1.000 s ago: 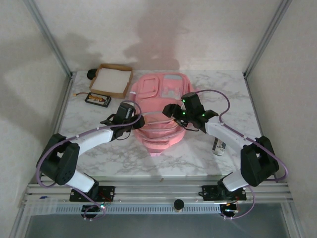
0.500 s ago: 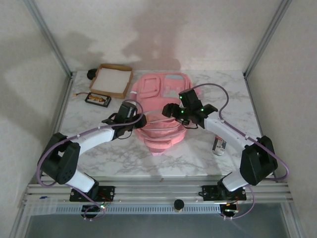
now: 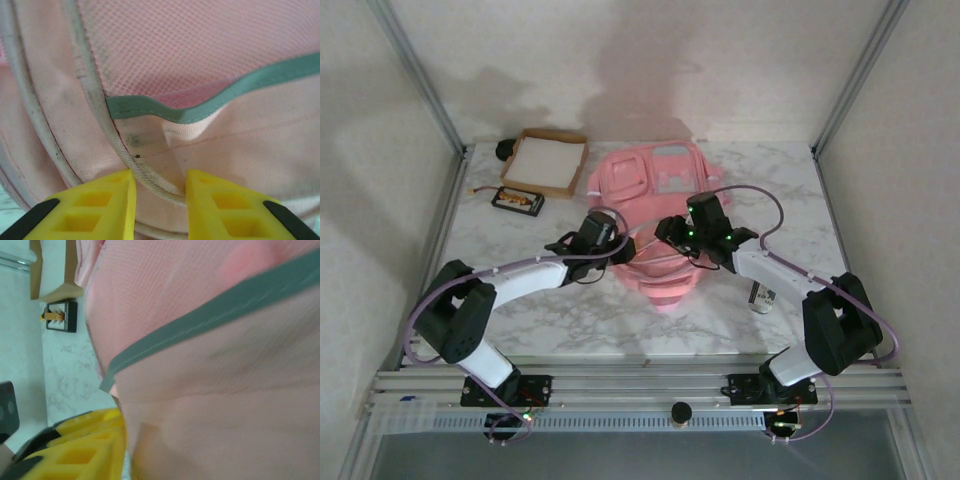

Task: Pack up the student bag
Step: Unzip the student bag at the center of the table.

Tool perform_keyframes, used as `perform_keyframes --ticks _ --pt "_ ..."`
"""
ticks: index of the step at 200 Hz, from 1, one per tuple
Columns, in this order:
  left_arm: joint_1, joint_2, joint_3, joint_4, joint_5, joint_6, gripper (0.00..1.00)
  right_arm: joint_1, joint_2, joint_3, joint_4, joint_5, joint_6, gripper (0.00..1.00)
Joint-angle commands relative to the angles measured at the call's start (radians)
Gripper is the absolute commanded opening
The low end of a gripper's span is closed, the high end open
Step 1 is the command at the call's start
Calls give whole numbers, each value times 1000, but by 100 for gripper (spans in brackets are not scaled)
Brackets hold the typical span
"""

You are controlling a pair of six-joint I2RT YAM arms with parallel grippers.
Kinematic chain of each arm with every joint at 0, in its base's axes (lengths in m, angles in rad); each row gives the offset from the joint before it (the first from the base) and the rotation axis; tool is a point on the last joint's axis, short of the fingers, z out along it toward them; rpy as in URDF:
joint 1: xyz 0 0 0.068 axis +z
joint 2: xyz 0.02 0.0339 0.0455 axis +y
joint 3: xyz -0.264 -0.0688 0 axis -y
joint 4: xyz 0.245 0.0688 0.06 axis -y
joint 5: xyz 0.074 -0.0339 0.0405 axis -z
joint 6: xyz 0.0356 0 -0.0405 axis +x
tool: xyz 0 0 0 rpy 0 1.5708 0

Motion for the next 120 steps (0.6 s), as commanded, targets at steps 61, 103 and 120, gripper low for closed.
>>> perform_keyframes --ticks 61,103,120 --pt "-62 -206 -54 40 -53 234 35 -108 -116 1 135 -121 87 2" --pt "-129 -251 -113 125 50 311 43 -117 -128 -9 201 -166 178 0" --pt "-142 -225 -106 155 42 323 44 -118 -138 -13 209 -157 201 0"
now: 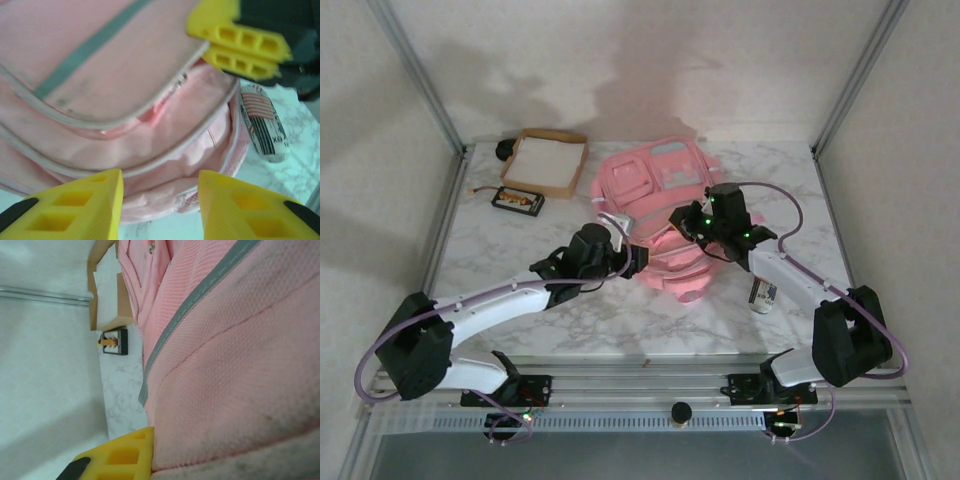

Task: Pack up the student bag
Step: Unzip the student bag at the center of the table.

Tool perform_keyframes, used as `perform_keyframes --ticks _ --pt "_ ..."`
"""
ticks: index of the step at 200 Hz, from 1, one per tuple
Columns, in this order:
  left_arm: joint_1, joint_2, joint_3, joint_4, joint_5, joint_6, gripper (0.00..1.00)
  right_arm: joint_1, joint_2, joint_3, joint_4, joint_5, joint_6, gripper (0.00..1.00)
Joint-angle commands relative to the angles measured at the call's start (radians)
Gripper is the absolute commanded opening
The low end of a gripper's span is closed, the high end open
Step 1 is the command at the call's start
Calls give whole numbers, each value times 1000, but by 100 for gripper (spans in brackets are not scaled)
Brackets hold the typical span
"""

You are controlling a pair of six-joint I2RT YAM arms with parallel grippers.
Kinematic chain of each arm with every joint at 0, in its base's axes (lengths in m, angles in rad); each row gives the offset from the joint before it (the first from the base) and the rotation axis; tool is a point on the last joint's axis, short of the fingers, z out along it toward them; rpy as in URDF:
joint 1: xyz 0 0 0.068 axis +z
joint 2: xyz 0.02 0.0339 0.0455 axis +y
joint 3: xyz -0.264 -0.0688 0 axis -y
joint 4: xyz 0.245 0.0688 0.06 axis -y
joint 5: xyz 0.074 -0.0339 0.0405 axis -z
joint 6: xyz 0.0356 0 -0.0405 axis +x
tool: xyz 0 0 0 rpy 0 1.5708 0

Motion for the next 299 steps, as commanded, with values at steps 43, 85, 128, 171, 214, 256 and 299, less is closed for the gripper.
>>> perform_keyframes --ticks 43,85,128,171,214,256,299 --pt "-25 131 60 109 -21 85 43 -7 -78 -38 183 -30 122 0" --pt "-26 231 159 90 -9 135 44 2 -80 -44 200 -34 135 0" --pt "-31 336 244 122 11 114 42 9 -90 -73 235 -25 166 0" --pt "-32 399 309 175 32 75 31 16 -94 -107 259 -6 191 0" --pt "-35 410 327 148 0 88 8 3 -99 -113 255 18 185 0" --pt "-13 357 252 92 -83 65 0 -38 -101 -86 228 1 156 0" --pt "25 303 167 39 -104 22 0 -73 -103 -44 180 -21 123 0"
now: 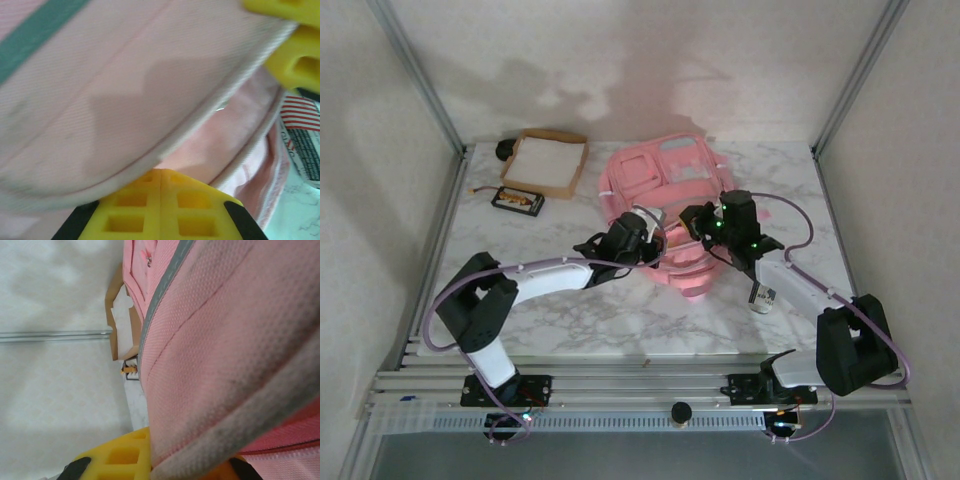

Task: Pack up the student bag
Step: Unzip the student bag at the center of the table.

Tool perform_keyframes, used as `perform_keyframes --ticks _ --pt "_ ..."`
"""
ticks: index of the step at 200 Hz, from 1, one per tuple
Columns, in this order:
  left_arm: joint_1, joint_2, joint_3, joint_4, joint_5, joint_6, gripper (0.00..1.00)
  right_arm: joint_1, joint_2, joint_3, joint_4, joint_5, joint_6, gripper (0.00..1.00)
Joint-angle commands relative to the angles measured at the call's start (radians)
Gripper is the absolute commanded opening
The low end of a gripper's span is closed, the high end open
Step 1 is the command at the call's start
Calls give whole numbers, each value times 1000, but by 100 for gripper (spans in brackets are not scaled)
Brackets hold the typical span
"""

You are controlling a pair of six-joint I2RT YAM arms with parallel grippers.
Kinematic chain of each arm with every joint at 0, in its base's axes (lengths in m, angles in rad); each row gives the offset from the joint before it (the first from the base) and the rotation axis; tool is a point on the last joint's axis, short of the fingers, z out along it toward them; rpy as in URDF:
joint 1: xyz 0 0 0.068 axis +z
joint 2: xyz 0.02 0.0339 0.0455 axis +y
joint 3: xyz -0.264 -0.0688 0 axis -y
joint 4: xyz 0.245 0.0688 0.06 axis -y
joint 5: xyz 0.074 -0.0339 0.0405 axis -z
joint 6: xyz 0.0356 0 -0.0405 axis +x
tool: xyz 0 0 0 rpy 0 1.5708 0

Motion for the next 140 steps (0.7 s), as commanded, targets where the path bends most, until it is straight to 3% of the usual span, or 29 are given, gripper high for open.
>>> perform_keyframes --ticks 1,33,61,95,140 --pt "36 -48 -47 -26 -61 -37 0 -21 -47 71 27 -43 -37 0" --pt "58 -88 -101 -41 -46 -23 0 -26 -37 81 23 -63 -43 0" --pt "48 -108 -131 55 109 69 1 -24 -30 77 63 -87 -9 0" --pt "41 -131 -177 244 78 160 23 -22 -45 81 56 -84 12 0" --pt "-41 -198 -297 451 -41 324 32 -14 -59 70 75 -80 28 0"
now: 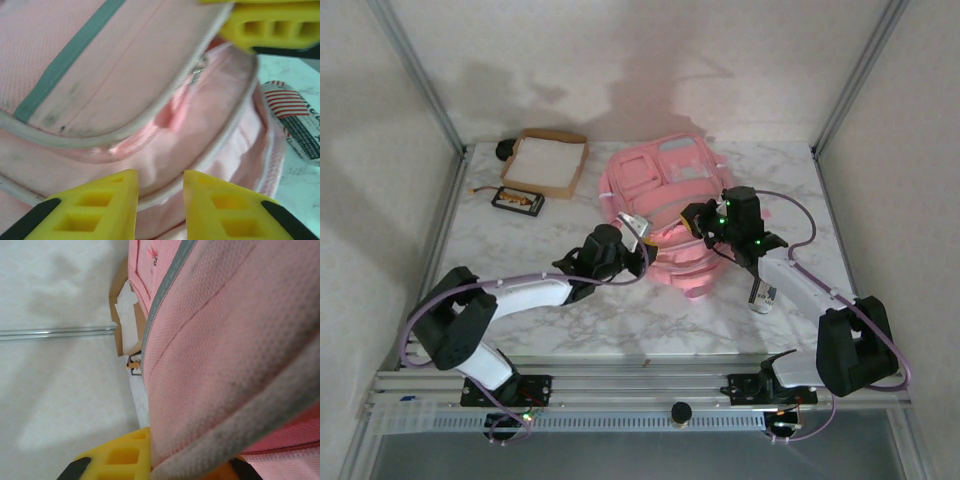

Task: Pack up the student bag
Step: Unzip the student bag at the center of the table.

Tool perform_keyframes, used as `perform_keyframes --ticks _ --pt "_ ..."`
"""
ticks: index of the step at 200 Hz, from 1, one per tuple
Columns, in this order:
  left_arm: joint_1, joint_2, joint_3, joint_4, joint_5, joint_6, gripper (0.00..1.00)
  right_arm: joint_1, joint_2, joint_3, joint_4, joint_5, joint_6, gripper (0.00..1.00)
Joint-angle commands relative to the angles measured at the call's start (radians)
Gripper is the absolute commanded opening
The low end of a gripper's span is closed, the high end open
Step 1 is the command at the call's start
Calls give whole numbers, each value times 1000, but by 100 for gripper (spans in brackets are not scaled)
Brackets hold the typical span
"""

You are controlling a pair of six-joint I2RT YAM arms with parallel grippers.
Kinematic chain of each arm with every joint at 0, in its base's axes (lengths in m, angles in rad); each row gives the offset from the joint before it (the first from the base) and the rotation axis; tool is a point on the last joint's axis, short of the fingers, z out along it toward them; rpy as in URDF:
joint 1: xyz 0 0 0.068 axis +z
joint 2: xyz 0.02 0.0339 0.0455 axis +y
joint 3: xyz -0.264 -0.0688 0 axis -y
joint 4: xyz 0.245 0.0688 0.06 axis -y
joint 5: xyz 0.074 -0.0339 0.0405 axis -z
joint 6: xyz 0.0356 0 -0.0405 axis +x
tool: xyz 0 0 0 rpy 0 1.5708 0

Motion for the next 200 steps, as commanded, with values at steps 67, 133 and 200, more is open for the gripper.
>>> perform_keyframes --ticks 67,133,200 --pt "-103 71 -53 324 -166 218 35 18 -54 22 178 -19 34 0" --pt "-101 161 -11 486 -306 228 39 45 -54 -24 214 0 44 0" --pt "-84 272 91 459 -233 234 38 74 -53 -65 274 10 58 0"
